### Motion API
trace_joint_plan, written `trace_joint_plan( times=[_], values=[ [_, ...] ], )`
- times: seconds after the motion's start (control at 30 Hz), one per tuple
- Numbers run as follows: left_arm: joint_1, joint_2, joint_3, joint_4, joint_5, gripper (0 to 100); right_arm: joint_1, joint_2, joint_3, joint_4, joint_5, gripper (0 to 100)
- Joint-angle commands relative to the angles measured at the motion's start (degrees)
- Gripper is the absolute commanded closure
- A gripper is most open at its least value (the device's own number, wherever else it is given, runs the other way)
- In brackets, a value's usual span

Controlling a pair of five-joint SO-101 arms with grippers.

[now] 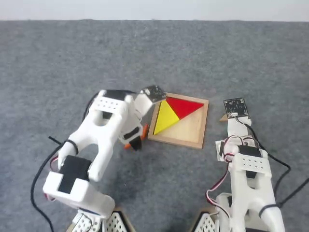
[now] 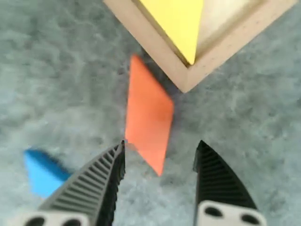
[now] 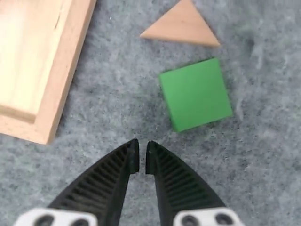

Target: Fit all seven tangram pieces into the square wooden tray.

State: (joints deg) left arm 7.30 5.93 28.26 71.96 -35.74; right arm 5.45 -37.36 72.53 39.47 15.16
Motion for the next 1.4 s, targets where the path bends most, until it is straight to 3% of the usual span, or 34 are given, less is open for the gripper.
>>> trace_joint_plan(
  times=[0.0,0.17,0.37,0.73,0.93,1.37],
  values=[
    [2.8,-2.4,3.4,-5.5,-0.4,76,0.2,0.5,-0.4,-1.2,-0.2,95.5],
    [3.1,-2.2,5.4,-8.5,-0.4,76,0.2,0.5,-0.4,-1.2,-0.2,95.5],
    [-1.2,3.6,2.9,-8.4,-2.8,79,0.2,0.5,-0.4,-1.2,-0.2,95.6],
    [-8.9,8.0,-11.3,-0.6,-3.7,80,0.2,0.5,-0.4,-1.2,-0.2,95.7],
    [-7.2,8.7,-11.0,-4.3,2.7,77,0.2,0.5,-0.4,-1.2,-0.2,95.7],
    [-4.3,8.9,-10.7,-6.2,9.8,76,0.2,0.5,-0.4,-1.2,-0.2,95.7]
  ],
)
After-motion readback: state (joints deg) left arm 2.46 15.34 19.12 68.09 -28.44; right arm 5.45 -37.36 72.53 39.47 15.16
